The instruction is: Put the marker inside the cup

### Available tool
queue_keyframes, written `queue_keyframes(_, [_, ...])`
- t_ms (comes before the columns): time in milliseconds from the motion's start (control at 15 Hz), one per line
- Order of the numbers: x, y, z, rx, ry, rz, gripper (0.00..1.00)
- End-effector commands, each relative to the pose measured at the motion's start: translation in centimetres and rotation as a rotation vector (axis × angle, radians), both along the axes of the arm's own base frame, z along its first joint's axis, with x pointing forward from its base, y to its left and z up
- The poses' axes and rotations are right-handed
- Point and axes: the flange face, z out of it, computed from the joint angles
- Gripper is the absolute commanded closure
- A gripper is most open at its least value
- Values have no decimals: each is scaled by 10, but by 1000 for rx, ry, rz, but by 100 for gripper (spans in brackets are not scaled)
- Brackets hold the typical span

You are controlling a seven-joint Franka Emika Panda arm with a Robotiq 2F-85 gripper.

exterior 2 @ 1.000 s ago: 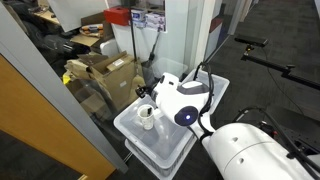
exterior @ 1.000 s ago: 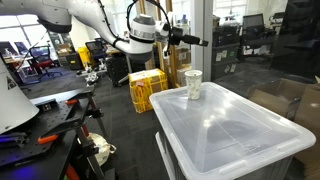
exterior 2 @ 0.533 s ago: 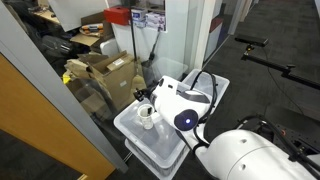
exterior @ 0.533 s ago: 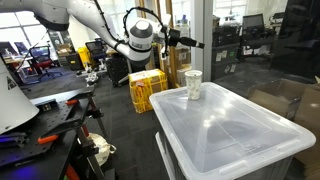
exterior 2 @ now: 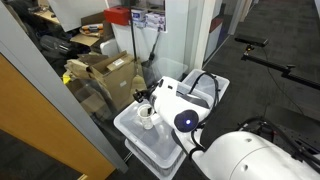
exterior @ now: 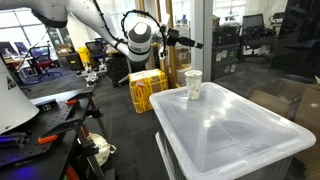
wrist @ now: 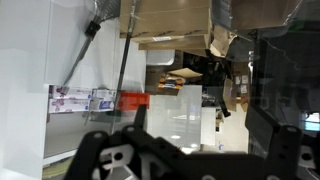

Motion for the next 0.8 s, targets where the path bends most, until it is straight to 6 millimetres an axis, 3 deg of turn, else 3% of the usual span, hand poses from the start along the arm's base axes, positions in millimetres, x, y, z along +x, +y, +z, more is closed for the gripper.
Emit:
queue_keyframes(0, [6, 6, 10, 33, 27, 18, 0])
queue_keyframes(733, [25, 35, 32, 120, 57, 92, 0])
